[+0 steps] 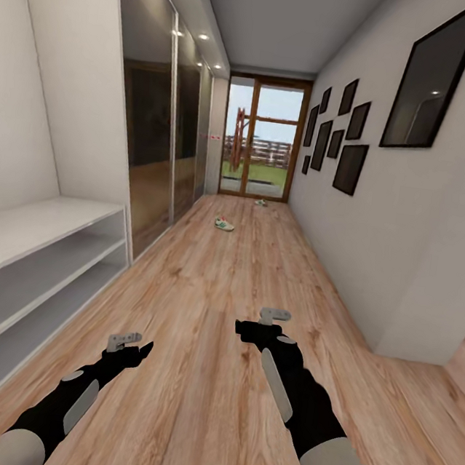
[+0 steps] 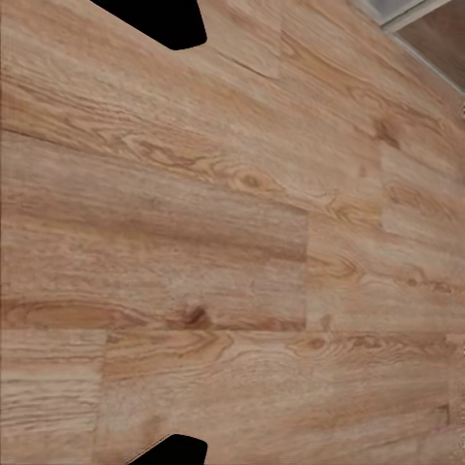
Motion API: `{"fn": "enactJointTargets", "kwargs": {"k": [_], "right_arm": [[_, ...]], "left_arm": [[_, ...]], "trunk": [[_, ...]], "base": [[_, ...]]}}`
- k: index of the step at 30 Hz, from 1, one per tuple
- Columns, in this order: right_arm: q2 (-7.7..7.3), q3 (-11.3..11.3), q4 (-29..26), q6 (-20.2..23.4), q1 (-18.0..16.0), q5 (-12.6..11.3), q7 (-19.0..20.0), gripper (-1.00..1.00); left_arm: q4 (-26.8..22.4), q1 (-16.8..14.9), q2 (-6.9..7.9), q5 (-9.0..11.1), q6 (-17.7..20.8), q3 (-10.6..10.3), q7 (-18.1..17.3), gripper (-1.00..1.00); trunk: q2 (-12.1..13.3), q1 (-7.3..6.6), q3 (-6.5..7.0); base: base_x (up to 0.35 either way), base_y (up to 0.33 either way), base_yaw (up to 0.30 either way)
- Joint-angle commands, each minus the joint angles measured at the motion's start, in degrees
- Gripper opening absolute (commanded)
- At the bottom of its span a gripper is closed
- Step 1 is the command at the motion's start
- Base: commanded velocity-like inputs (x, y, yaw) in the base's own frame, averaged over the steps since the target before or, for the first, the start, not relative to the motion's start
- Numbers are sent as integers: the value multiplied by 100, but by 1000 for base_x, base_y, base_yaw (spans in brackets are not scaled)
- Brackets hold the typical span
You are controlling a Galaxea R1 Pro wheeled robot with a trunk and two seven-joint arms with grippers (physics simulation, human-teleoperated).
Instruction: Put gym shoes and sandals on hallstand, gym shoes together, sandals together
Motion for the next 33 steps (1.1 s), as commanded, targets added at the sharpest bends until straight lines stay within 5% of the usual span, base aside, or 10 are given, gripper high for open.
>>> {"fn": "enactJointTargets", "kwargs": {"k": [1,33], "right_arm": [[-2,12,-8,14,-4,-60,-54,100],[-2,12,-6,14,-4,-60,-54,100]], "left_arm": [[3,-3,-1,42,8,13,-36,100],[3,-4,-1,42,8,13,-36,100]], "trunk": [[-2,2,-6],[-2,2,-6]], "base": [[344,-100,0],[337,-119,0]]}}
